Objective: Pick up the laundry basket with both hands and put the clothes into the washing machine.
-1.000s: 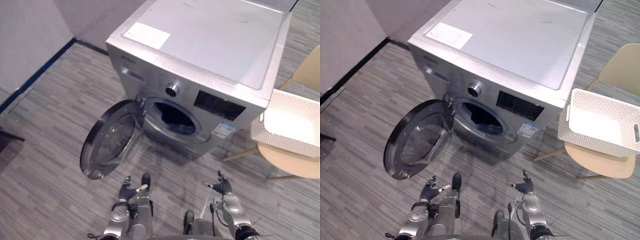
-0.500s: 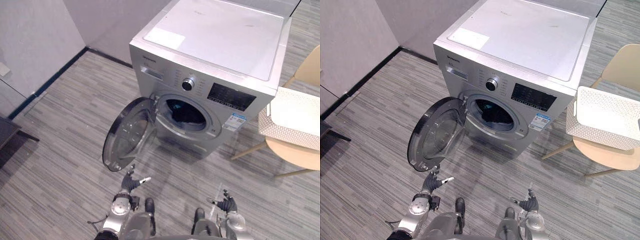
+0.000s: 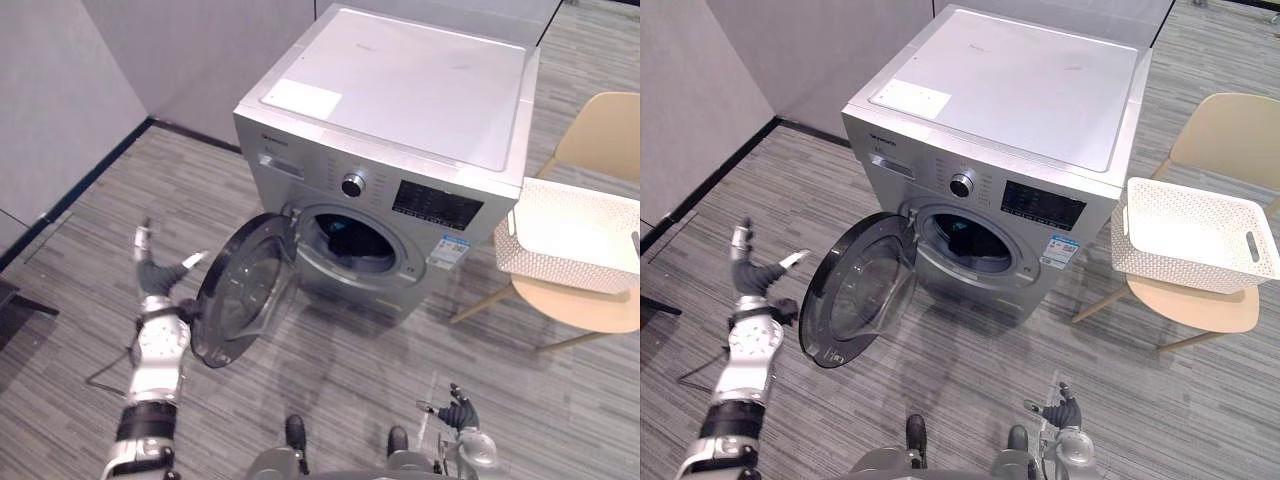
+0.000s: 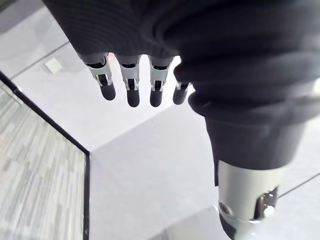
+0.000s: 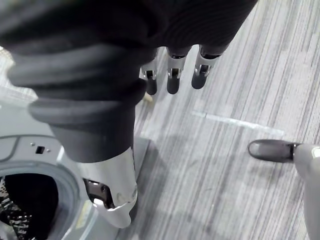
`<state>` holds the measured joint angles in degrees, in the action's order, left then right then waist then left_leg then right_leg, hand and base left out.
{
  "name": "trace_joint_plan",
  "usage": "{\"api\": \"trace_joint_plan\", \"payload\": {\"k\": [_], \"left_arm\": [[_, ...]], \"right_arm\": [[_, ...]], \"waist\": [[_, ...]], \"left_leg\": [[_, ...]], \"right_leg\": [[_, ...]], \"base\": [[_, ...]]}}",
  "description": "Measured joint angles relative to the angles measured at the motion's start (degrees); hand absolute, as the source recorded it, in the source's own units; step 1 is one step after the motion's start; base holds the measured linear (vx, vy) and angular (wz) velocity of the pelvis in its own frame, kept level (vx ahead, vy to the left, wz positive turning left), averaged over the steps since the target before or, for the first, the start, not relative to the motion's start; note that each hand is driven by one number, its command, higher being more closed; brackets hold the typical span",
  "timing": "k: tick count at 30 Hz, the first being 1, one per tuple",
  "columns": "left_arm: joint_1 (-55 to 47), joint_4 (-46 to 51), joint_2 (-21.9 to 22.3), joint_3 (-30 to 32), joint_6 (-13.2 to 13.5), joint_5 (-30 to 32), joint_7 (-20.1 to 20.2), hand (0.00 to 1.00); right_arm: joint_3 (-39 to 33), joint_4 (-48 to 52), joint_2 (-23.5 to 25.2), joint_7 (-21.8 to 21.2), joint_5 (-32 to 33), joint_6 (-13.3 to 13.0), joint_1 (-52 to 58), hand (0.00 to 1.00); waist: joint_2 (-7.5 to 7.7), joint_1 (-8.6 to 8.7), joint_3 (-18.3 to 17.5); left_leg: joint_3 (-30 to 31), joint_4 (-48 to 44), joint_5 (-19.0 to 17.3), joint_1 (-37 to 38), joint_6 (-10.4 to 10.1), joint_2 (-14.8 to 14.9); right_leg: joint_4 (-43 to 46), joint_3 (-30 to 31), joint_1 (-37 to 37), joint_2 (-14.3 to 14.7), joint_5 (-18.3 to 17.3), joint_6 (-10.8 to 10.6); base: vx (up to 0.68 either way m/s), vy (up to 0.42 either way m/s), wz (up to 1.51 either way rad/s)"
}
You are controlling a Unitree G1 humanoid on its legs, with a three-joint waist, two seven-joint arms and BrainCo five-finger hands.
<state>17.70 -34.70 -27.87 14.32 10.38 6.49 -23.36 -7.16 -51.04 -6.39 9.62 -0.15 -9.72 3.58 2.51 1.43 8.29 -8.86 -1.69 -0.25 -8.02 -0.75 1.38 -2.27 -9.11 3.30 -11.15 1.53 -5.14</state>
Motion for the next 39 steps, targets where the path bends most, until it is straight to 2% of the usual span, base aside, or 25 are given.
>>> {"api": "trace_joint_plan", "payload": {"k": [2, 5, 10, 12, 15, 17, 19, 21, 24, 26, 29, 32, 34, 35, 37, 38, 39], "left_arm": [[4.6, -9.1, -3.2, 0.0, -0.4, -2.0, 0.0, 0.00], [9.0, -18.4, -5.0, -0.1, -1.2, -5.8, 1.6, 0.00], [11.2, -23.4, -4.9, -0.2, -1.5, -9.3, 5.5, 0.00], [11.3, -24.6, -4.2, 0.6, -1.8, -11.4, 6.0, 0.00], [12.5, -24.6, -1.2, 1.8, -2.3, -13.9, 7.1, 0.00], [12.6, -24.5, 0.8, 1.8, -2.4, -14.8, 7.1, 0.00], [11.8, -24.4, 4.7, 0.9, -2.4, -14.8, 7.2, 0.00], [10.2, -22.9, 9.0, -3.1, -2.4, -14.8, 7.2, 0.00], [5.9, -17.1, 15.4, -9.0, -2.4, -14.8, 7.2, 0.00], [3.5, -12.2, 19.4, -16.8, -2.3, -14.8, 7.6, 0.00], [3.9, -7.8, 21.8, -25.9, -2.3, -14.7, 9.7, 0.00], [10.1, -7.6, 22.8, -28.6, -2.3, -14.2, 10.7, 0.00], [16.4, -8.4, 22.3, -28.4, -2.4, -14.1, 10.4, 0.00], [22.4, -11.2, 20.9, -27.7, -3.0, -14.2, 9.0, 0.00], [31.1, -15.9, 16.8, -27.6, -2.9, -14.2, 8.2, 0.00], [37.3, -18.7, 13.3, -27.6, -2.9, -14.1, 8.2, 0.00], [42.3, -21.4, 10.3, -27.5, -3.9, -14.2, 8.0, 0.00]], "right_arm": [[0.2, 0.2, 0.0, 0.0, 0.0, 0.0, -0.7, 0.00], [0.3, 0.3, 0.0, 0.0, 0.0, 0.0, -1.2, 0.00], [0.7, 1.3, 0.1, 0.0, 0.1, 0.0, -2.0, 0.00], [1.1, 2.4, 0.1, -0.1, 0.2, 0.0, -2.0, 0.00], [1.4, 3.5, 0.1, -1.0, 0.4, 0.0, -2.1, 0.00], [1.4, 3.5, 0.3, -1.1, 0.4, 0.0, -2.5, 0.00], [1.4, 3.4, 0.3, -1.1, 0.6, 0.0, -3.4, 0.00], [1.4, 3.2, 0.3, -1.0, 0.6, 0.0, -4.2, 0.00], [1.5, 2.3, 0.5, -1.0, 0.6, 0.1, -5.5, 0.00], [1.4, 2.4, 0.4, -0.9, 0.6, 0.2, -5.6, 0.00], [1.4, 2.6, 1.0, -0.9, 0.6, 0.2, -5.8, 0.00], [1.5, 4.1, 1.4, -1.0, 0.6, 0.2, -5.7, 0.00], [1.5, 6.1, 1.1, -1.0, 0.7, 0.1, -5.2, 0.00], [1.5, 8.0, 0.5, -1.0, 0.7, 0.1, -4.6, 0.00], [1.5, 10.5, -1.0, -1.0, 0.7, 0.0, -4.2, 0.00], [1.5, 12.1, -2.1, -1.0, 0.9, -0.1, -4.2, 0.00], [1.4, 13.2, -3.1, -1.0, 1.4, -0.1, -4.2, 0.00]], "waist": [[1.31, 0.04, 1.0], [2.86, -0.13, 2.9], [3.93, -0.72, 5.9], [4.22, -0.95, 6.2], [4.29, -2.55, 7.0], [4.00, -2.57, 7.2], [3.84, -2.52, 7.4], [3.78, -2.29, 7.4], [3.19, -2.03, 7.5], [3.14, -1.76, 7.5], [2.94, -0.25, 7.4], [2.21, 1.30, 7.2], [1.47, 2.28, 7.7], [0.62, 3.06, 7.7], [-0.32, 4.22, 7.9], [-0.59, 4.83, 8.4], [-0.69, 5.64, 8.9]], "left_leg": [[-0.9, -0.8, 0.2, -2.7, 0.2, 0.3], [-1.9, -2.0, 0.2, -5.1, 0.2, 1.1], [-3.1, -4.6, 0.1, -9.1, 0.2, 2.9], [-3.7, -5.5, 0.0, -10.6, 0.1, 3.7], [-4.2, -8.0, -0.9, -12.9, -0.7, 4.8], [-4.1, -8.8, -1.1, -13.5, -1.0, 5.4], [-4.0, -9.4, -1.2, -13.8, -1.2, 5.7], [-3.9, -9.9, -1.1, -14.3, -1.3, 5.3], [-3.6, -10.0, -0.9, -14.2, -1.6, 5.2], [-2.8, -9.1, -0.7, -14.0, -1.9, 4.6], [-2.9, -9.1, -0.7, -13.4, -1.7, 4.2], [-4.3, -9.2, -0.7, -12.6, -1.2, 4.1], [-5.3, -9.2, -0.7, -12.3, -1.2, 4.1], [-6.0, -9.1, -0.8, -12.5, -1.0, 4.0], [-7.7, -8.6, -0.8, -13.6, -1.0, 4.0], [-8.9, -8.4, -0.8, -14.5, -0.9, 4.0], [-10.1, -8.5, -0.8, -15.3, -0.9, 4.1]], "right_leg": [[-0.2, 0.4, 2.7, 0.2, 1.4, 0.0], [-1.2, 1.5, 4.8, 0.9, 4.2, 0.5], [-1.3, 1.8, 8.7, 2.4, 7.8, 1.9], [-1.1, 2.3, 10.1, 2.7, 8.1, 1.5], [-1.1, 3.0, 11.8, 3.3, 8.1, 1.5], [-1.1, 3.0, 12.0, 3.7, 8.1, 1.5], [-1.0, 3.0, 12.0, 3.9, 7.6, 1.3], [-0.3, 2.9, 12.3, 3.2, 4.9, 0.1], [2.1, 2.9, 13.4, 3.1, 3.4, 0.0], [2.9, 2.9, 13.8, 3.1, 2.5, -0.6], [3.6, 3.1, 13.7, 2.9, 2.3, -0.3], [4.1, 4.6, 13.9, 2.7, 2.4, -0.5], [4.1, 5.5, 14.2, 2.6, 2.5, -0.5], [4.1, 6.3, 15.0, 2.6, 2.8, -0.6], [4.1, 8.5, 17.4, 2.6, 3.6, -1.0], [3.7, 9.8, 19.1, 2.7, 4.6, -1.2], [2.7, 11.2, 20.1, 2.7, 5.8, -1.4]], "base": [[-0.07, 0.003, -0.21], [-0.08, 0.019, -0.20], [-0.09, 0.031, -0.19], [-0.10, -0.013, -0.20], [-0.11, -0.030, -0.18], [-0.11, -0.042, -0.03], [-0.11, -0.048, 0.01], [-0.11, -0.059, 0.04], [-0.06, -0.021, -0.02], [0.00, -0.013, 0.06], [0.06, 0.000, 0.00], [0.08, 0.015, -0.18], [0.03, 0.013, -0.26], [-0.01, 0.008, -0.38], [-0.04, 0.002, -0.49], [-0.07, -0.012, -0.52], [-0.06, -0.020, -0.50]]}}
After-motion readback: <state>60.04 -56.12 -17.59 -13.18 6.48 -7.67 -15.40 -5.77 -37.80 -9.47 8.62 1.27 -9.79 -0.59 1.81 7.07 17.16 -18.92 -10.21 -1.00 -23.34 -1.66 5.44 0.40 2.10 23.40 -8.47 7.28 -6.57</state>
